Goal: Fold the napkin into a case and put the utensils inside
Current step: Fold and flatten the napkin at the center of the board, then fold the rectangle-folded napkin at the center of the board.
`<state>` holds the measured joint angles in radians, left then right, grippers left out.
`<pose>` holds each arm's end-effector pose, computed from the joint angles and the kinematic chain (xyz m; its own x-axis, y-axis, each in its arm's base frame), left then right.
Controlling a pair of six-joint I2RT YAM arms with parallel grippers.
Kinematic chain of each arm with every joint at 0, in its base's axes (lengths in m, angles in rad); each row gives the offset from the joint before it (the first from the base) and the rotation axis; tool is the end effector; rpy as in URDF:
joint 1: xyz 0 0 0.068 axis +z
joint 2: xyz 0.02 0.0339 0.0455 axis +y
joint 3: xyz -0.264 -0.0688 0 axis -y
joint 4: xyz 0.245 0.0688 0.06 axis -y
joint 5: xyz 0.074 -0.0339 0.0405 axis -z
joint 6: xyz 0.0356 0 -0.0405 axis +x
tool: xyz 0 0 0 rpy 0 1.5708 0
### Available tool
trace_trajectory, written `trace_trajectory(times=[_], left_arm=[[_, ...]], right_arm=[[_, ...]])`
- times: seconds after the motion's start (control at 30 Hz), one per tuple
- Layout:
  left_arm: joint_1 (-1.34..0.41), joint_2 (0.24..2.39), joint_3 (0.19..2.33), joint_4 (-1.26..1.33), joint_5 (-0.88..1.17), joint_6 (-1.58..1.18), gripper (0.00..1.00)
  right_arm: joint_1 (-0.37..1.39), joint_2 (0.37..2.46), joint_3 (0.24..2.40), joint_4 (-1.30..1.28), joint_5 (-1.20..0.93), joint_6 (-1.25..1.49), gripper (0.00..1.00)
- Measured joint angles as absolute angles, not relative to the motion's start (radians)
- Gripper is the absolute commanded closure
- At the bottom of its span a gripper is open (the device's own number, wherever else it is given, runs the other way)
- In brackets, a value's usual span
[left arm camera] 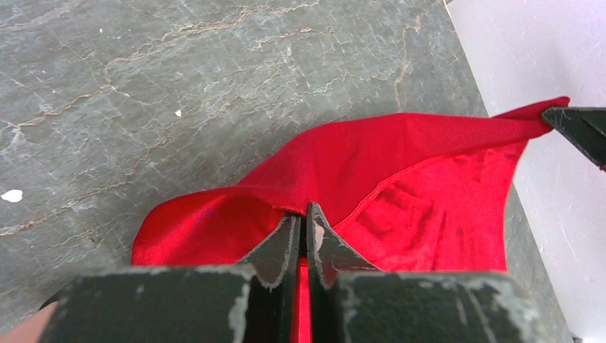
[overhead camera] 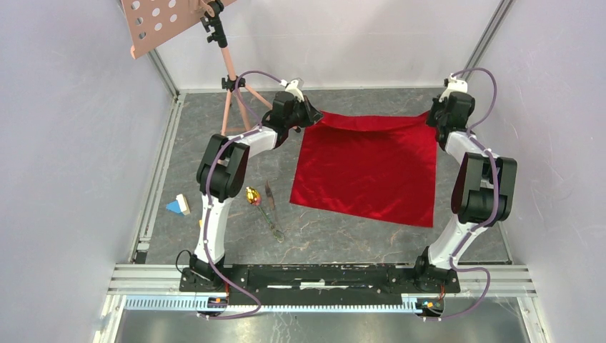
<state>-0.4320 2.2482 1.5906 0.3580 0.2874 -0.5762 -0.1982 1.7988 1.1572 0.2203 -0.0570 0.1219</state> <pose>0.4674 -0.2266 0.1850 -0.5775 -0.3091 -0.7556 0.3969 0.7025 -0.5907 0.4042 -0.0791 0.2273 -0.3803 0.2002 -0.9030 0.1933 0.9719 0.1341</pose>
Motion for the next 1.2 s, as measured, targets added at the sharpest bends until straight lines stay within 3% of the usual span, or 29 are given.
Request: trace_trajectory(times=[0.37,0.73,0.93,1.2], left_arm=[[-0.434,2.274,1.643,0.286,0.298,-0.625,0.98],[-0.445,2.02,1.406,-0.039,0.313,-0.861,0.98],[-0.454,1.842,1.283,-0.156,0.353,-0.908,0.98],[-0.461,1.806,1.156,-0.305,0.368,-0.866,0.98]], right_arm=[[-0.198,1.824,1.249,0.033,-0.07,0.11,1.0],[-0.199,1.362,0.873,-0.172,-0.097,0.183,1.0],[-0.199,1.244,0.72,-0.284,-0.07,0.198,1.0],[-0.199,1.077,0.614,-0.391,-0.01,0.222,1.0]])
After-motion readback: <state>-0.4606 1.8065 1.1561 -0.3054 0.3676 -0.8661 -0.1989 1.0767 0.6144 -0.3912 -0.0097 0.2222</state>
